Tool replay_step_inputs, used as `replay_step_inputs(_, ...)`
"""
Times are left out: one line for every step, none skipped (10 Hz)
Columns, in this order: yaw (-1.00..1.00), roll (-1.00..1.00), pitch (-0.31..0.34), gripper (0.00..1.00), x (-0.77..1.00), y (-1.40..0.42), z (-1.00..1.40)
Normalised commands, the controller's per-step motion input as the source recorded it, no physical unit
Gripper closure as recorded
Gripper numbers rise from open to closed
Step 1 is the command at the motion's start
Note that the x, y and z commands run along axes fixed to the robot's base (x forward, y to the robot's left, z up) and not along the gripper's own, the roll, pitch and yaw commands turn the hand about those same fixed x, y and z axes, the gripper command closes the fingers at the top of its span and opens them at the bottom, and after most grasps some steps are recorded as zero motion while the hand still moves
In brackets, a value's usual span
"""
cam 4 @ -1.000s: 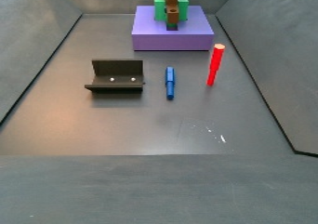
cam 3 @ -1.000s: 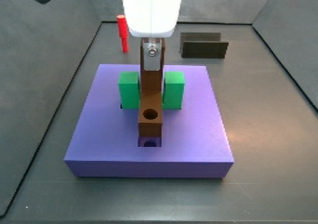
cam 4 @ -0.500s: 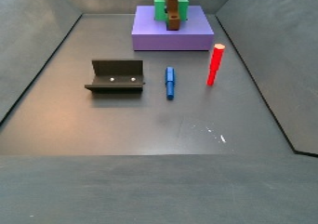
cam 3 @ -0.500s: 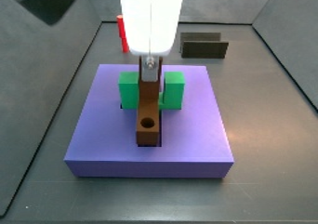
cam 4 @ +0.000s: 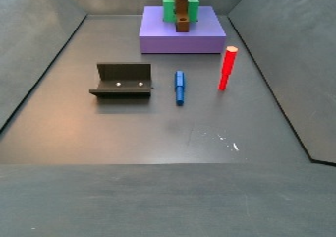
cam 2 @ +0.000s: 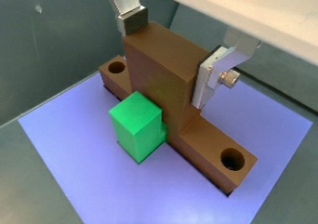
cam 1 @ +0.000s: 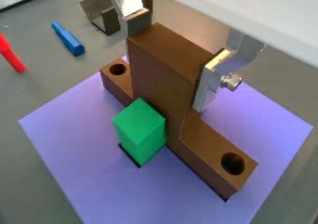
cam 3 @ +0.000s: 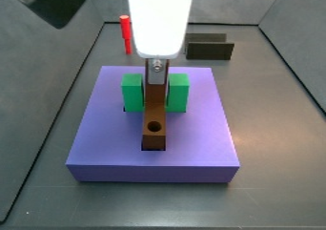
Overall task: Pick up the brown object. Move up. Place the brown object on the fixture. Regrasp the brown object. Move to above the board. Insert the brown object.
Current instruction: Insert the brown object.
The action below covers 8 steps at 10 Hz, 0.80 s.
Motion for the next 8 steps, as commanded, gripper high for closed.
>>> replay_step_inputs(0.0, 0.04, 0.014, 1.0, 0.19, 0.0, -0.1)
replay_step_inputs(0.0, 0.03, 0.0, 1.0, 0.03, 0.0, -0.17)
replay_step_inputs(0.0, 0.01, 0.0, 1.0, 0.0, 0.0, -0.21)
replay_step_inputs(0.0, 0.01, -0.031, 1.0, 0.0, 0.0, -0.32)
replay_step_inputs(0.06, 0.09, -0.027, 1.0, 0.0, 0.0, -0.25)
replay_step_inputs(0.02, 0.17, 0.0, 1.0, 0.0, 0.0, -0.05)
replay_step_inputs(0.01, 0.15, -0.033, 1.0, 0.0, 0.0, -0.2)
replay_step_inputs(0.0, 0.11, 0.0, 1.0, 0.0, 0.0, -0.2)
